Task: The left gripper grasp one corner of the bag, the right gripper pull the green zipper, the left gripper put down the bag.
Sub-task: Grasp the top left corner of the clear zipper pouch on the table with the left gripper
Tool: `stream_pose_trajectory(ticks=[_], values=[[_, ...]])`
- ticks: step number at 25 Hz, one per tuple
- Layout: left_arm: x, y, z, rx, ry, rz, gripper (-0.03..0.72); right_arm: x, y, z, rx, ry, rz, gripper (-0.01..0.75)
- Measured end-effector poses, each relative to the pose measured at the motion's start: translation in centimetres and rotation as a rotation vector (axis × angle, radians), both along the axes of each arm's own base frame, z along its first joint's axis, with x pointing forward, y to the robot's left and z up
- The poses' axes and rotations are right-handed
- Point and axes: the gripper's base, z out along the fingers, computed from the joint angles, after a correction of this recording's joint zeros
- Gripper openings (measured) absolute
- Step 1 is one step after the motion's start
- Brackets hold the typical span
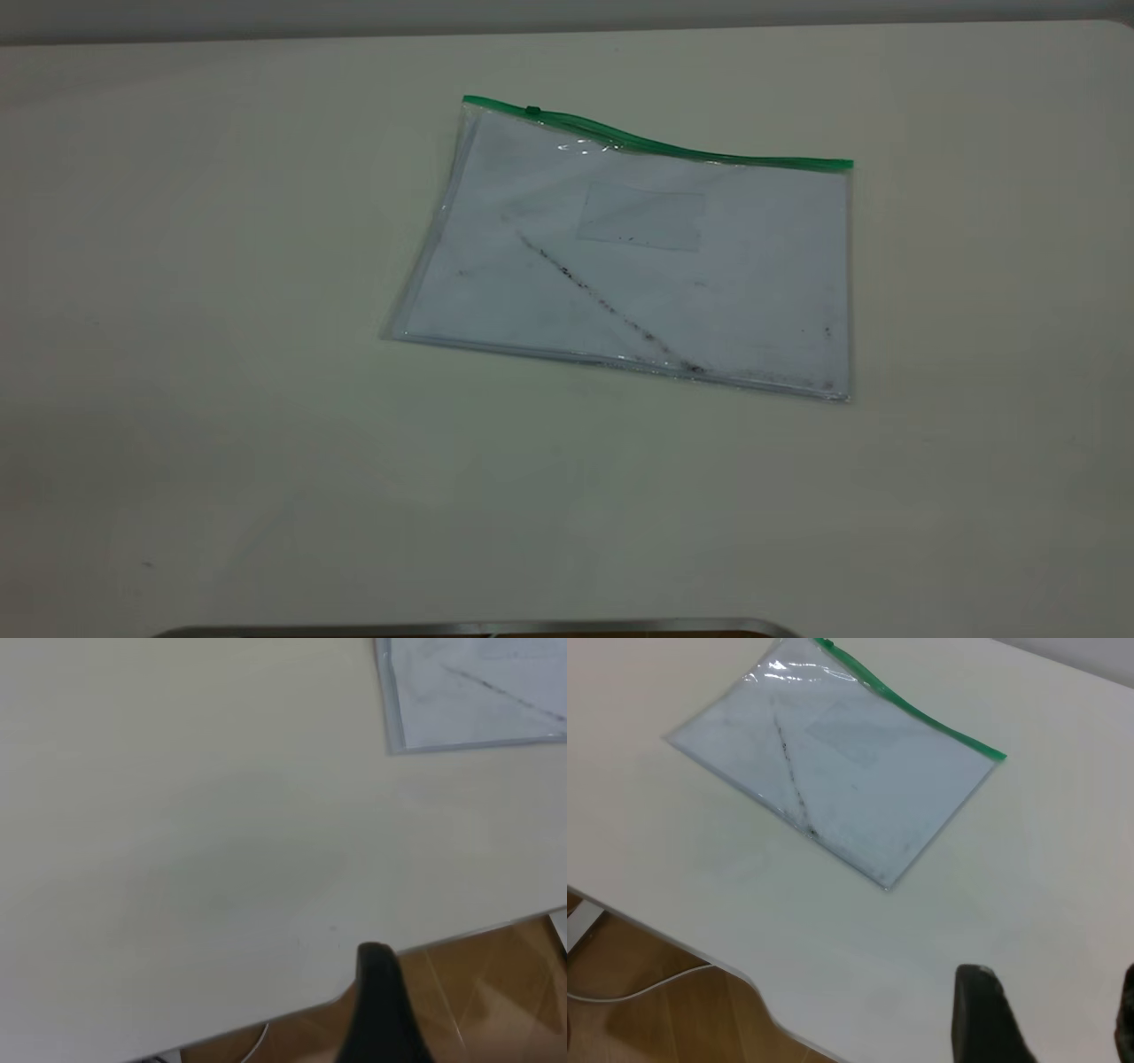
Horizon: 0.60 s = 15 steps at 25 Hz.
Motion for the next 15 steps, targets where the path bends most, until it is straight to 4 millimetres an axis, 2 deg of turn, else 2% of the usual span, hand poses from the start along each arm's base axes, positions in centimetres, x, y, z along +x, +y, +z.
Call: stream_pose_trajectory(ticks=[6, 15], values=[[0.28, -0.06, 0.34, -0.012, -0.047, 0.000, 0.586, 0.00, 0.00, 0.00, 0.000, 0.000, 0.000, 0.398], [-0.04, 0.03, -0.09, 0.007, 0.008, -0.002, 0.586, 0.00, 0.00, 0.00, 0.000, 0.000, 0.000, 0.398]])
